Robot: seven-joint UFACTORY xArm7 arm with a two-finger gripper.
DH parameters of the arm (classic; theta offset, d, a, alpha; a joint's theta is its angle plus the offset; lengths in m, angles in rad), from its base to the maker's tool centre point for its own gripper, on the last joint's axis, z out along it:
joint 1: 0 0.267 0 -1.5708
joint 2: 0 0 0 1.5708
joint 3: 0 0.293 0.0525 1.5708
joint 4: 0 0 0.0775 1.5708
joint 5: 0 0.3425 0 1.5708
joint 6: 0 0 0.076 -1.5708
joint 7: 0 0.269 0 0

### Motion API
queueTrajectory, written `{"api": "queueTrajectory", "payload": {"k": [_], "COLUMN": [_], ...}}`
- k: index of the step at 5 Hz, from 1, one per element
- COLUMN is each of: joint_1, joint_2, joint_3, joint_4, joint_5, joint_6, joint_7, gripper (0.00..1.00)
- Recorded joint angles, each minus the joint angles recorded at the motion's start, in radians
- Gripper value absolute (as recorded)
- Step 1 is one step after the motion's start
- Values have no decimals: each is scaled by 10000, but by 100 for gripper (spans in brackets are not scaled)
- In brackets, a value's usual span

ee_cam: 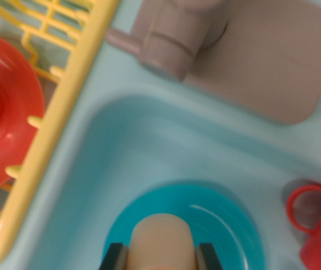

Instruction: Pick detergent from the sink

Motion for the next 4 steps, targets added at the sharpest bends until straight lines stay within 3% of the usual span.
{"api": "queueTrajectory", "payload": {"k": [1, 2, 3, 4], "joint_1": [4, 4, 8, 8], "joint_2": [-129, -129, -264, -264], "joint_3": [-3, -3, -6, -6], "joint_4": [244, 244, 499, 499], "joint_5": [-34, -34, -71, -71], "joint_6": [371, 371, 759, 759], "joint_7": [39, 39, 80, 80], "gripper": [100, 100, 100, 100]}}
